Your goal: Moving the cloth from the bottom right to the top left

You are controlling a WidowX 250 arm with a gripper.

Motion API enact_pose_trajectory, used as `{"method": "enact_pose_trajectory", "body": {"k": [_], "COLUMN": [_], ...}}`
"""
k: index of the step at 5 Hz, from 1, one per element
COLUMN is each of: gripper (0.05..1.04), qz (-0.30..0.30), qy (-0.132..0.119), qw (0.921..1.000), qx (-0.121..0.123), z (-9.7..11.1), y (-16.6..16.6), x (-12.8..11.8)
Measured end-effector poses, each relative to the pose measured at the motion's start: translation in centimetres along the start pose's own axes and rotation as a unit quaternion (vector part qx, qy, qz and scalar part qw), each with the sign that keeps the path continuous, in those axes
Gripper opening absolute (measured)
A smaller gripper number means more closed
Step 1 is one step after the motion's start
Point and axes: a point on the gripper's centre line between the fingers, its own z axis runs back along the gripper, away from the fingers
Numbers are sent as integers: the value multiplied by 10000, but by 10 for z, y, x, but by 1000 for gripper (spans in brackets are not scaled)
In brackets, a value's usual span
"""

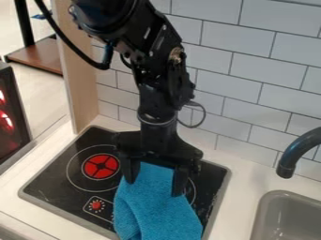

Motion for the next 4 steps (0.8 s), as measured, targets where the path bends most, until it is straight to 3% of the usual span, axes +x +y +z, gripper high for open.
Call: {"method": "enact_pose_trajectory", "body": {"k": [4], "gripper": [999], "qz": [-139], "qy": [295], "qw": [9992], "qx": [226], "z": [-26], "y": [-36], "x": [-14]}}
